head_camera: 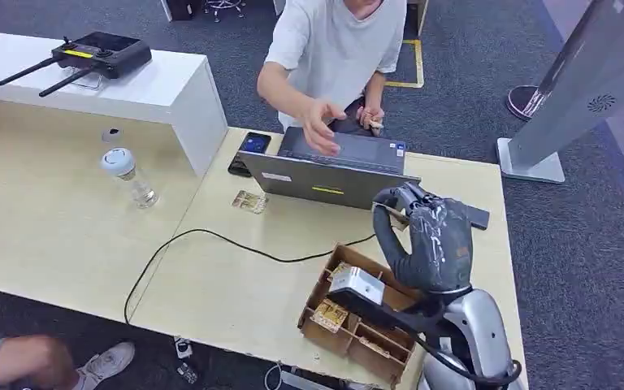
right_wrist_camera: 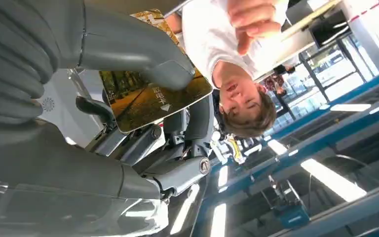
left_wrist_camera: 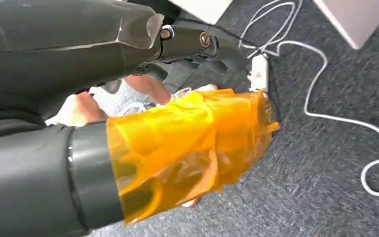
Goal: Pass the card to the sensor for recognition and then transmit it.
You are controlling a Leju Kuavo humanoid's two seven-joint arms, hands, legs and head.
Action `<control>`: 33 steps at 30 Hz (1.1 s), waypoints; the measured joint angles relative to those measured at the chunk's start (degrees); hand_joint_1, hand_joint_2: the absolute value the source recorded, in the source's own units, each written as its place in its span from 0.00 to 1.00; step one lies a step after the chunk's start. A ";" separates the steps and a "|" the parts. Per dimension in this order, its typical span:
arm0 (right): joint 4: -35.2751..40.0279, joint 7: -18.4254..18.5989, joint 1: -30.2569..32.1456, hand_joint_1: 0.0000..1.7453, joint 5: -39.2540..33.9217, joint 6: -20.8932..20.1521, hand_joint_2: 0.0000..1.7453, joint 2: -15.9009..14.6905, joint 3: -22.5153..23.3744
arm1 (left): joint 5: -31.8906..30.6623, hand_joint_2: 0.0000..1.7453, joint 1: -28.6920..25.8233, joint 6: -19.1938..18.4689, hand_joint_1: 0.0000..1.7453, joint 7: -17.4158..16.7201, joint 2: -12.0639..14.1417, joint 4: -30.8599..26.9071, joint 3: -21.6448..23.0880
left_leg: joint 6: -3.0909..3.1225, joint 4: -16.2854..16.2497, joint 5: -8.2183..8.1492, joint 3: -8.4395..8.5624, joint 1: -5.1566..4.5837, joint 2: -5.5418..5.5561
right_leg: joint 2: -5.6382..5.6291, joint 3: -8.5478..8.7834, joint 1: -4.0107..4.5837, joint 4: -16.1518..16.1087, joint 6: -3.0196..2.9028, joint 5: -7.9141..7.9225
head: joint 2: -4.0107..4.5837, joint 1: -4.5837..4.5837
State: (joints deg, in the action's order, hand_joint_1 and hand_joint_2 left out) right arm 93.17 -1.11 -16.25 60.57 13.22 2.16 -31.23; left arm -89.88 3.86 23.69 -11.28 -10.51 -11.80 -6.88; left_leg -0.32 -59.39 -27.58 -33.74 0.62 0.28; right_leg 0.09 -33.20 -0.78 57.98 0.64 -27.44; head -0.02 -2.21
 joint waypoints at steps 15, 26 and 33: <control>-11.01 3.61 -10.62 1.00 -1.03 -4.74 1.00 2.62 -0.02 | 0.02 0.00 1.08 -2.49 0.00 0.17 0.22 0.00 5.57 | -0.02 0.00 0.02 0.00 0.00 -0.01 | -0.01 -0.01 0.00 0.03 -0.02 0.03 | 0.00 -0.02; -13.99 3.63 -12.42 0.00 -1.88 -5.16 0.00 4.13 -0.63 | 0.15 0.00 1.37 -2.73 0.00 0.66 0.46 -0.02 6.80 | -0.03 0.00 0.02 0.00 0.01 0.00 | -0.01 -0.01 0.01 0.03 -0.02 0.03 | 0.00 -0.02; -13.11 2.58 -11.87 0.00 -3.15 -4.81 0.00 4.39 -1.16 | 0.66 0.00 1.35 -2.62 0.00 0.66 0.50 -0.02 6.80 | -0.03 -0.01 0.02 0.01 0.00 -0.01 | -0.01 -0.02 0.00 0.03 -0.02 0.03 | 0.00 -0.02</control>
State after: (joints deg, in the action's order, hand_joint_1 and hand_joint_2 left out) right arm 80.06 1.47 -28.12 57.42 8.42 6.56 -32.39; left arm -89.22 5.20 21.07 -10.62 -10.01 -11.82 -0.09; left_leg -0.35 -59.39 -27.56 -33.74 0.62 0.27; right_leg 0.07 -33.21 -0.78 58.01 0.61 -27.41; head -0.02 -2.23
